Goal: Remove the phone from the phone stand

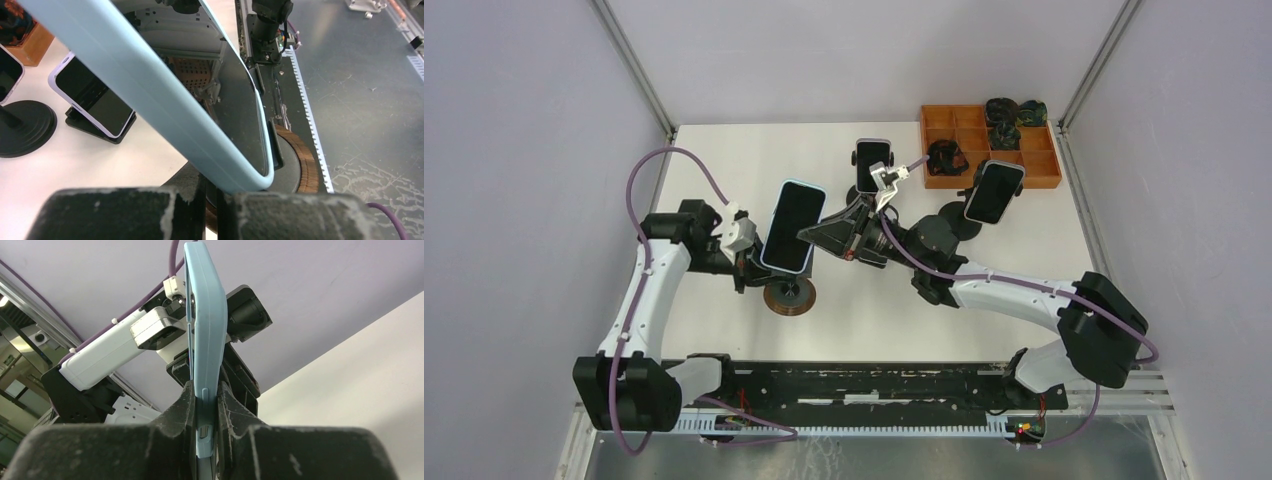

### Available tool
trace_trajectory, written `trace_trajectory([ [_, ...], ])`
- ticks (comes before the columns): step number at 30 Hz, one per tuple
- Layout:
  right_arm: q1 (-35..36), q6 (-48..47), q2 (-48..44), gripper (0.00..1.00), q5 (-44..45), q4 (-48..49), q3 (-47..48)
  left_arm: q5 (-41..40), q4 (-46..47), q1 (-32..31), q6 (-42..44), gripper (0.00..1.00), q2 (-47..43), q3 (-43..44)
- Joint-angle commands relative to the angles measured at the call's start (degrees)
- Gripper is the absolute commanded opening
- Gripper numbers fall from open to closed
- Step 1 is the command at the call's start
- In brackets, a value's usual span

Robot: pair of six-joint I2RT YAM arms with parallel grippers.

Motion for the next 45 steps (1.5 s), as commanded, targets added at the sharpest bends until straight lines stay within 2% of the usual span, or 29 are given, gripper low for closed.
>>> trace_trajectory([
  [1, 1.8, -5.1, 0.0, 0.11, 0.7, -7.8, -1.6, 3.7, 1.6, -0.9, 1.6, 0.02, -4.2, 1.6],
  [3, 1.8, -4.5, 0.5, 0.19, 0.7, -7.4, -1.8, 2.9, 1.6, -0.9, 1.6, 0.02, -4.7, 1.6],
  [7, 1.8, -2.6, 1.8, 0.27, 0.7, -5.3, -1.9, 3.2, 1.6, -1.2, 0.3, 0.02, -4.5, 1.7],
  [13, 1.3, -1.7, 2.0, 0.50, 3.2, -6.0, -1.2, 2.8, 1.6, -2.8, -1.5, 0.02, -4.2, 2.1],
  [17, 0.2, -0.3, 1.9, 0.47, 4.3, -5.7, -1.4, 4.6, 1.6, -3.0, -4.1, 0.02, -4.0, 3.1],
  [23, -3.1, 1.0, -0.4, 0.57, 5.3, -4.1, -2.0, 4.4, 1.6, -4.3, -4.9, 0.02, -3.6, 3.6],
  [31, -3.4, -2.1, -1.1, 0.62, 5.2, -6.6, 2.0, 4.5, 1.6, -5.2, -5.8, 0.02, -2.9, 4.1],
  [37, -3.7, -6.5, -3.7, 0.60, 8.4, -8.8, 3.1, 4.2, 1.6, -5.3, -6.2, 0.02, -2.5, 4.2],
  [40, -3.8, -7.7, -3.6, 0.48, 7.5, -9.4, 4.7, 4.3, 1.6, -5.3, -6.5, 0.02, -2.2, 4.5],
  [45, -4.1, -7.7, -2.9, 0.46, 4.7, -7.5, 5.5, 3.9, 1.6, -5.3, -6.5, 0.02, -1.8, 4.6],
])
